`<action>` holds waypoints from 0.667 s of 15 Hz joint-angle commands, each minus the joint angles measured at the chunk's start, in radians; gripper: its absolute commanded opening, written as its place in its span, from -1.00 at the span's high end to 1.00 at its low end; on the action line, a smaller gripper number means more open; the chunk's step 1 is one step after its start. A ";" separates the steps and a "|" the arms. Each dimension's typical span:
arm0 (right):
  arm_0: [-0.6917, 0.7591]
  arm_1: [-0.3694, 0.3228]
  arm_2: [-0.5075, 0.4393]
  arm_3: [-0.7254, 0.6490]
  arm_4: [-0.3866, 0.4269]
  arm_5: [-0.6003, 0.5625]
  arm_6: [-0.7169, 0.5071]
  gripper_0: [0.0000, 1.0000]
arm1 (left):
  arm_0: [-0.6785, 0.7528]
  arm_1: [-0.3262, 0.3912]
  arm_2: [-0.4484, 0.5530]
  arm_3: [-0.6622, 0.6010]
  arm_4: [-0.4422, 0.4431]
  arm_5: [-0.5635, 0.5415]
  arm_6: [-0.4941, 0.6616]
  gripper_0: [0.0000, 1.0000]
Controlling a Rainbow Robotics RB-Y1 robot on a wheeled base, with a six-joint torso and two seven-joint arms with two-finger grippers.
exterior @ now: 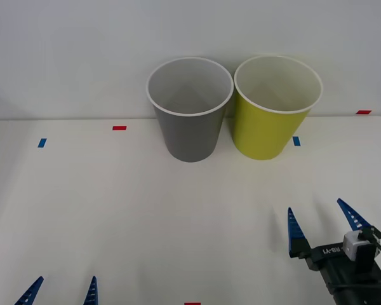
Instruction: Put cans in the gray bin and PET bottles in the light green bin.
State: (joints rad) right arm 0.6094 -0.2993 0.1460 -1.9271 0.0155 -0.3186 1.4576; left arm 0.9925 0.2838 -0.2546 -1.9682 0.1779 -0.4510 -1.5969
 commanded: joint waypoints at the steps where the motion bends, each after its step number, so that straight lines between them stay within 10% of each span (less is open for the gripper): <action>1: 0.082 -0.006 0.012 0.000 -0.029 -0.037 0.013 -1.00 | 0.000 0.000 0.000 0.000 0.000 0.000 0.000 -1.00; 10: 0.303 -0.004 0.050 0.000 -0.037 -0.154 0.050 -1.00 | 0.000 0.000 0.000 0.000 0.000 0.000 0.000 -1.00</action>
State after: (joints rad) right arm 0.8935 -0.3102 0.1948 -1.9266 -0.0220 -0.4621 1.5004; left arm 0.9925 0.2838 -0.2546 -1.9681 0.1779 -0.4510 -1.5969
